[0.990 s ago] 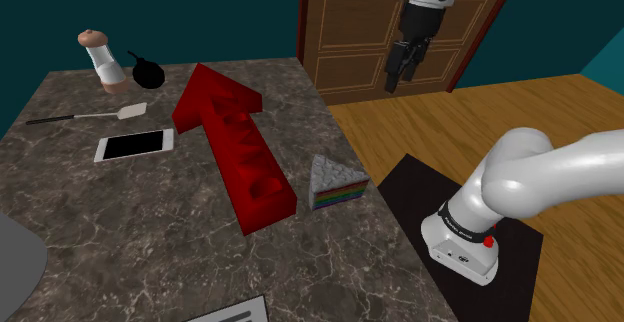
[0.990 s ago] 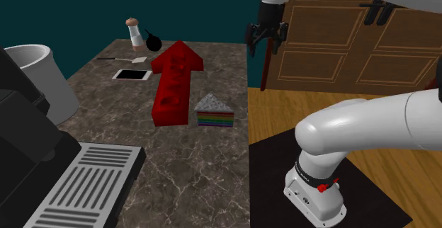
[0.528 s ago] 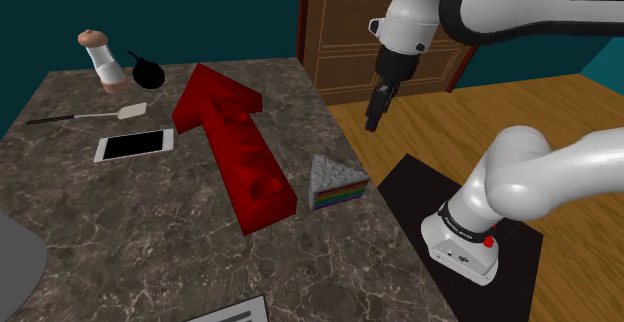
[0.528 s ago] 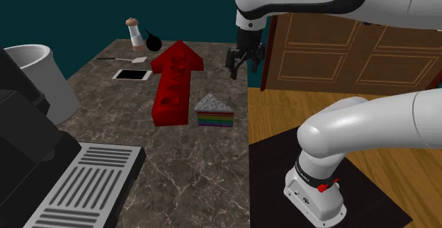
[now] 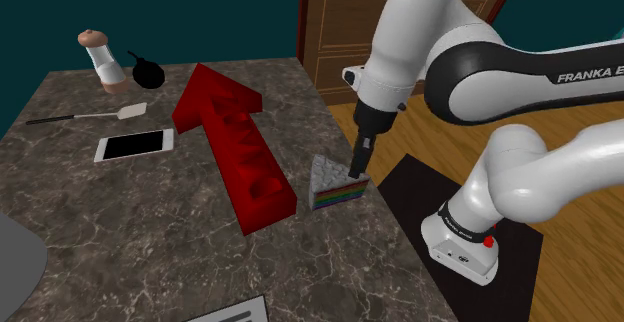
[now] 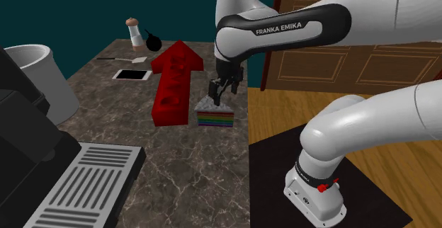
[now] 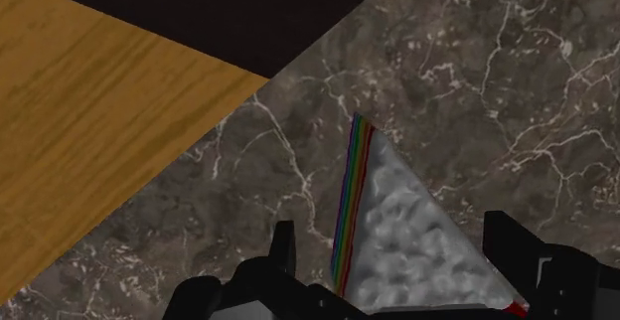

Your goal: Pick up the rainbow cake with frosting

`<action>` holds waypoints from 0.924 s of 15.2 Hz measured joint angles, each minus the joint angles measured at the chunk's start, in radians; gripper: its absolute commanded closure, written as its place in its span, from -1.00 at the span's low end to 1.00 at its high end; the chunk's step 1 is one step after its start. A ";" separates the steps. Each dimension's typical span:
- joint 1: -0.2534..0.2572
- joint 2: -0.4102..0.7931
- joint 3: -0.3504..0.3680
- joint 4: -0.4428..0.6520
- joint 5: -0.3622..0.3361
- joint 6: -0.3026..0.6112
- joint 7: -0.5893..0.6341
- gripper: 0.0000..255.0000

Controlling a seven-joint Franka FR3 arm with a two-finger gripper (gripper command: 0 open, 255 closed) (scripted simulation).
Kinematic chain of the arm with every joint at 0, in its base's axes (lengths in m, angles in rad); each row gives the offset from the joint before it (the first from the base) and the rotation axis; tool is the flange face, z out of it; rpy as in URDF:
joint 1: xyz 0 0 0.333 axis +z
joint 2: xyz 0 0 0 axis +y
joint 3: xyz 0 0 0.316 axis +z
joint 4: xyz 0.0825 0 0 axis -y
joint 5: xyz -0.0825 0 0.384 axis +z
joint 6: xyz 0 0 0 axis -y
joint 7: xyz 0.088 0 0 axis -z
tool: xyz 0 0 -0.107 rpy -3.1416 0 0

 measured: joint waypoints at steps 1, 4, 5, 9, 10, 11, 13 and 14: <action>0.016 0.000 0.016 -0.020 0.009 0.026 -0.004 -1.00; 0.029 0.025 0.038 -0.048 0.021 0.085 -0.009 -1.00; 0.031 0.027 0.041 -0.059 0.024 0.100 -0.011 -1.00; 0.034 0.055 0.057 -0.092 0.035 0.161 -0.011 -1.00; 0.035 0.056 0.058 -0.097 0.036 0.167 -0.013 1.00; 0.035 0.057 0.058 -0.099 0.037 0.170 -0.013 1.00; 0.035 0.057 0.058 -0.100 0.037 0.172 -0.014 1.00; 0.035 0.057 0.058 -0.100 0.037 0.172 -0.015 1.00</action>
